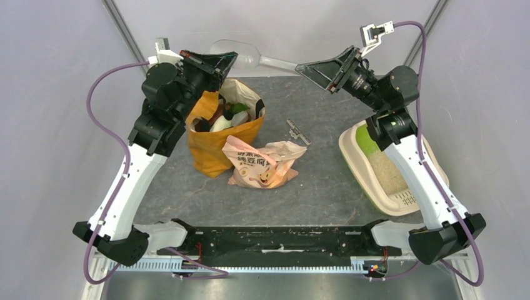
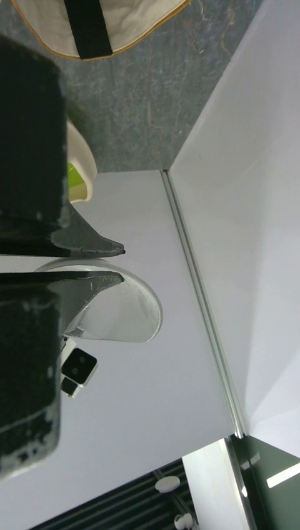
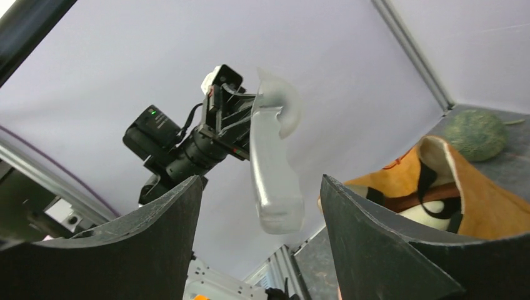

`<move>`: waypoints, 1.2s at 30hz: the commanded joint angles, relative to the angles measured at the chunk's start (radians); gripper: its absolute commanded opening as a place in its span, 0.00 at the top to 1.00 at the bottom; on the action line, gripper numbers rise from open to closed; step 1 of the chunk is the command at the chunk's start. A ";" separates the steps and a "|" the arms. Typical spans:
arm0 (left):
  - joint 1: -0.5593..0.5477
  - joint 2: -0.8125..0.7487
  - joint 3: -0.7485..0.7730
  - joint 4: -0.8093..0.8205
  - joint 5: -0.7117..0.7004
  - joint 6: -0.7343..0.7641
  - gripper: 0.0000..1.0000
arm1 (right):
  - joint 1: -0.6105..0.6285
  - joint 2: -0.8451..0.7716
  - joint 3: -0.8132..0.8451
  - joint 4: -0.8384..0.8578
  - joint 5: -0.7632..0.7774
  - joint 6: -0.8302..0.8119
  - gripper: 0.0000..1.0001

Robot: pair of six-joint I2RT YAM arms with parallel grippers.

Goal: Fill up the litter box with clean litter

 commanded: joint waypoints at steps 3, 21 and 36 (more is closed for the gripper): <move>0.006 0.003 0.005 0.053 0.034 -0.107 0.98 | 0.047 0.015 0.043 0.049 -0.022 0.038 0.32; 0.018 -0.030 -0.038 0.070 0.022 -0.040 0.98 | -0.057 0.020 0.144 -0.226 -0.066 -0.129 0.06; 0.071 -0.033 -0.095 0.093 0.059 -0.022 0.98 | -0.533 0.144 0.221 -1.582 0.252 -1.381 0.14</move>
